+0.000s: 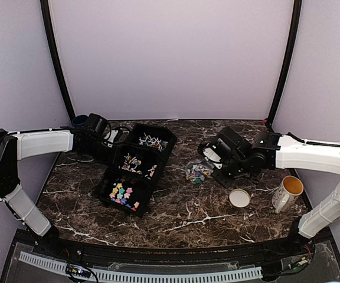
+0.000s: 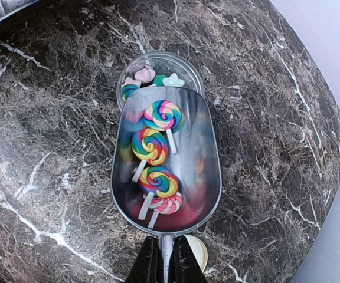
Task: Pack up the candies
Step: Place the fake candies in the packing bottle.
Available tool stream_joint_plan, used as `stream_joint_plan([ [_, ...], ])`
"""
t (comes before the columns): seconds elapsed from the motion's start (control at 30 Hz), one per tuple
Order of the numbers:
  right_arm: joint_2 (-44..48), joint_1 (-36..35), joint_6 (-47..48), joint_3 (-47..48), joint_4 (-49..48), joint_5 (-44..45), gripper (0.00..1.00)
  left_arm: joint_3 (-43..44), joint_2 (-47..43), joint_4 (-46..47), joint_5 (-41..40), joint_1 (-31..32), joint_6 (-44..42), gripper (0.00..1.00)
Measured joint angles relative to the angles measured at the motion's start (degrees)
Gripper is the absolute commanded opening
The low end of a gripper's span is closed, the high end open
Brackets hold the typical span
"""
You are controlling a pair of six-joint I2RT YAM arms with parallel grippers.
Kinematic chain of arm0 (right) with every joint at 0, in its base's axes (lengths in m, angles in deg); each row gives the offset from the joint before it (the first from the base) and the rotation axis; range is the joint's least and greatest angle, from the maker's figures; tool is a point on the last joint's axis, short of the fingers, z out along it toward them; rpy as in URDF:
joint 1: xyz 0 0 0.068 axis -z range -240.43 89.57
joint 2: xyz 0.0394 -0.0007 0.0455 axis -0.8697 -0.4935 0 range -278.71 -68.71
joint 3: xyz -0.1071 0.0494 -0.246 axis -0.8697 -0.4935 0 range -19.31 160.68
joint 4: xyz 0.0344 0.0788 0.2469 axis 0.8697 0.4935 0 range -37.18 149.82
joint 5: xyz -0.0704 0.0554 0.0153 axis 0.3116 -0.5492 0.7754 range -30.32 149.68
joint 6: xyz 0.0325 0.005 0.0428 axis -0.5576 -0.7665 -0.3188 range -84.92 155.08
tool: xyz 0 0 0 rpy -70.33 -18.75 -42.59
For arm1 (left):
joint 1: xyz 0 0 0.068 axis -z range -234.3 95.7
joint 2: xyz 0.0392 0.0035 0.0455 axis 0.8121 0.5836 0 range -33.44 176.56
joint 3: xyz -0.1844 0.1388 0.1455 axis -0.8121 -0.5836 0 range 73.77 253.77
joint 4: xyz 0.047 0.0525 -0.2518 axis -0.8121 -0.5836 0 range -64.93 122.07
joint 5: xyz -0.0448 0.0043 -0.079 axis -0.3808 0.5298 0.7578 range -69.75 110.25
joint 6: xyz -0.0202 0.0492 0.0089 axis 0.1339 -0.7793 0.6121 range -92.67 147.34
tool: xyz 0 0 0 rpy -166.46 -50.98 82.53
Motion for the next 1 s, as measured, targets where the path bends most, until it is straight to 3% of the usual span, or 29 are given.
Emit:
stream_joint_plan([
  [1.0,-6.8,0.0,-0.2,11.3,16.3,-0.5,0.00,0.0,0.0,0.0,0.0,0.0,0.0,0.00],
])
